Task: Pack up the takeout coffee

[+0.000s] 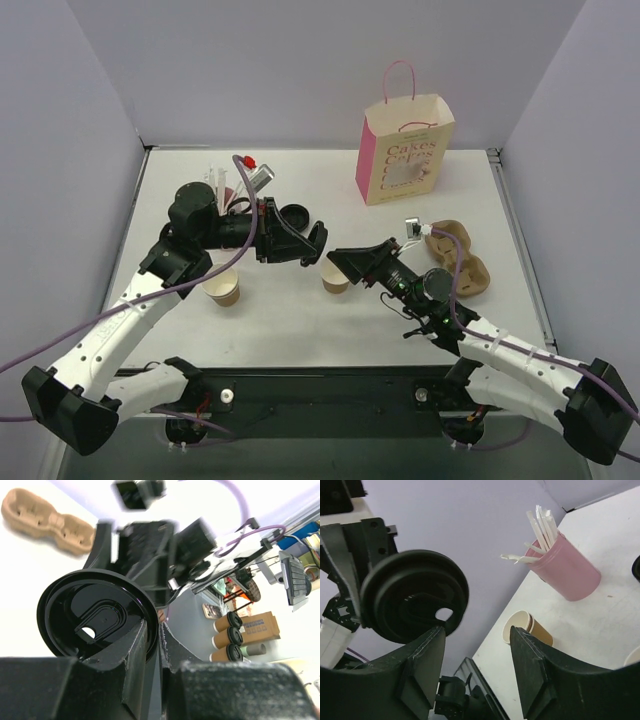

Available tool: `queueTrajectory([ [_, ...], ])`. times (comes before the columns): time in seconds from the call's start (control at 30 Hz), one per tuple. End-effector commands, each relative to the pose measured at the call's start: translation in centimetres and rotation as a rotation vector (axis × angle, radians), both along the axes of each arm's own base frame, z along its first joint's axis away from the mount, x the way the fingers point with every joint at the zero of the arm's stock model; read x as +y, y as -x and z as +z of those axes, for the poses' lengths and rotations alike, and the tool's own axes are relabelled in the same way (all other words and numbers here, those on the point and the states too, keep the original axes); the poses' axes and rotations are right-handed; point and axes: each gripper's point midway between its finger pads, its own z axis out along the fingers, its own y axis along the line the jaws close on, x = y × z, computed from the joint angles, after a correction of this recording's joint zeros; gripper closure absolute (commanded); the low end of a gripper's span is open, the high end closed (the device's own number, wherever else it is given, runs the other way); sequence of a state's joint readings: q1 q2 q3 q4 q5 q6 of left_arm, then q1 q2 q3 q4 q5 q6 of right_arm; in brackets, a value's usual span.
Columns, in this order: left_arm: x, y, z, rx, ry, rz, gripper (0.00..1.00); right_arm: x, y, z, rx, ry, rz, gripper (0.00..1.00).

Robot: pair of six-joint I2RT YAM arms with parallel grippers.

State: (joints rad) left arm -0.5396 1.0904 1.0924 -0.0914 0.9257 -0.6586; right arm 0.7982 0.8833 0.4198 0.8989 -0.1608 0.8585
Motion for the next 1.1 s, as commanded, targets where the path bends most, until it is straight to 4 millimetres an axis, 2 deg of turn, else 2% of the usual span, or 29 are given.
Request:
queueTrajectory([
  [0.0,0.1,0.5,3.4,-0.122,0.116,-0.023,0.76,-0.5,0.5,4.7,-0.015,-0.301,0.037,0.47],
  [0.1,0.1,0.7,3.7,-0.130,0.138,-0.028,0.76,0.5,0.8,5.0,-0.011,-0.304,0.094,0.48],
  [0.37,0.2,0.8,3.6,-0.135,0.151,-0.027,0.76,1.2,1.8,6.4,-0.039,-0.383,0.165,0.49],
  [0.5,0.2,1.0,3.7,-0.142,0.170,-0.031,0.77,1.5,1.7,6.3,-0.028,-0.387,0.173,0.50],
  [0.7,0.3,1.2,3.7,-0.136,0.193,-0.034,0.76,1.5,2.1,7.3,-0.064,-0.425,0.200,0.58],
  [0.93,0.3,1.1,3.5,-0.136,0.200,-0.024,0.77,1.1,3.2,8.8,-0.108,-0.507,0.257,0.58],
  [1.07,0.3,1.1,3.5,-0.135,0.204,-0.019,0.77,1.3,3.5,9.0,-0.113,-0.505,0.272,0.57],
])
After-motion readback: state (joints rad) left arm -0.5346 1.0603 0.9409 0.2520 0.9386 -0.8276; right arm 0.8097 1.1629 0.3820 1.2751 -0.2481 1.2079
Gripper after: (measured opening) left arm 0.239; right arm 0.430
